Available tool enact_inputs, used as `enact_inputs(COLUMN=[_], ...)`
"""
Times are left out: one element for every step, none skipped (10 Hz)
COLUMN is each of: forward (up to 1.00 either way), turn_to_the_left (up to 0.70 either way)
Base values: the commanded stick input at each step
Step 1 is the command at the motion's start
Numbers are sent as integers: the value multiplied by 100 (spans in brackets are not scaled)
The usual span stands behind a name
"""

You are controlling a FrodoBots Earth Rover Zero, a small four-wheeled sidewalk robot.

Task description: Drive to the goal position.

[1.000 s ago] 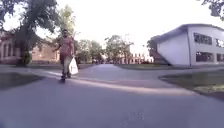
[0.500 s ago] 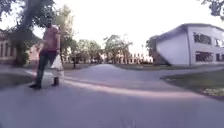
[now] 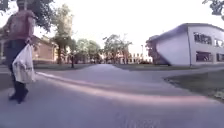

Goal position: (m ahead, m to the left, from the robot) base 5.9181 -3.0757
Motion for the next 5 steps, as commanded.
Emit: enact_inputs(forward=[70, 70, 70, 70, 70], turn_to_the_left=[0, 0, 0, 0, 0])
